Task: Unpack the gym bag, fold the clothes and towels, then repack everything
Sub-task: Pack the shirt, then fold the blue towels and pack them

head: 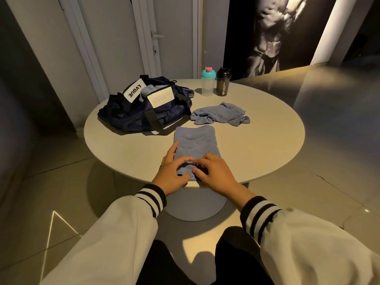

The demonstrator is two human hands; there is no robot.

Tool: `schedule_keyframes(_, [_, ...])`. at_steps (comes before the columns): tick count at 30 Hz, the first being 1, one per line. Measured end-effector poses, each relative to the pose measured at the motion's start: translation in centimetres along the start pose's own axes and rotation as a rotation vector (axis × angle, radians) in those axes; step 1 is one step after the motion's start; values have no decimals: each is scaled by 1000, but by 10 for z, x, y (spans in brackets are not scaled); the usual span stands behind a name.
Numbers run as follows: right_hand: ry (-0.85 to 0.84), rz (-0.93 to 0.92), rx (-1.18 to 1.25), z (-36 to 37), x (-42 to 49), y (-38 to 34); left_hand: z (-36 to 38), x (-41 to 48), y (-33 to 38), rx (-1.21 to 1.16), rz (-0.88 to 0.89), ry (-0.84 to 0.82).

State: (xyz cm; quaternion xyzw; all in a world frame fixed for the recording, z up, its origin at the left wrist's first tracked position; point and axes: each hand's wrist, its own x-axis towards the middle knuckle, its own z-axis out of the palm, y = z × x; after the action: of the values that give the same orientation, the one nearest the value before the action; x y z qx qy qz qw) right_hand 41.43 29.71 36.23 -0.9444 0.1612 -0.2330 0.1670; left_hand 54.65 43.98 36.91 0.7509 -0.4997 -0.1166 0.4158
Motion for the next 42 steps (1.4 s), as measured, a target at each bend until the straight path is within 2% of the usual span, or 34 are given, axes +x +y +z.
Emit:
schedule_keyframes(8, [91,-21,8,6,-25,-5,4,-16,-6,203,39,58])
schedule_keyframes(13, [137,-58,17,5,-36,-1,4,-17,0,256,-1,50])
schedule_keyframes(17, [115,-34,89,5,-41,2,10,-20,-1,323,-49,71])
schedule_keyframes(20, [116,-28,101,6,-48,-1,17,-27,0,351,-14,96])
schedule_keyframes(24, [144,-39,66,8,-61,-6,18,-37,-4,353,37,51])
schedule_keyframes(30, [96,-75,-112,5,-62,-14,12,-45,-2,340,134,31])
schedule_keyframes(32, [101,-94,-101,0,-58,-17,8,-44,-1,281,141,41])
schedule_keyframes(37, [189,-91,49,-26,-37,-25,-11,-26,19,42,12,133])
schedule_keyframes(40, [217,-7,161,-42,-14,-23,-19,-4,31,-151,-76,291])
schedule_keyframes(42, [171,103,342,-50,-1,-17,-22,12,36,-270,-118,373])
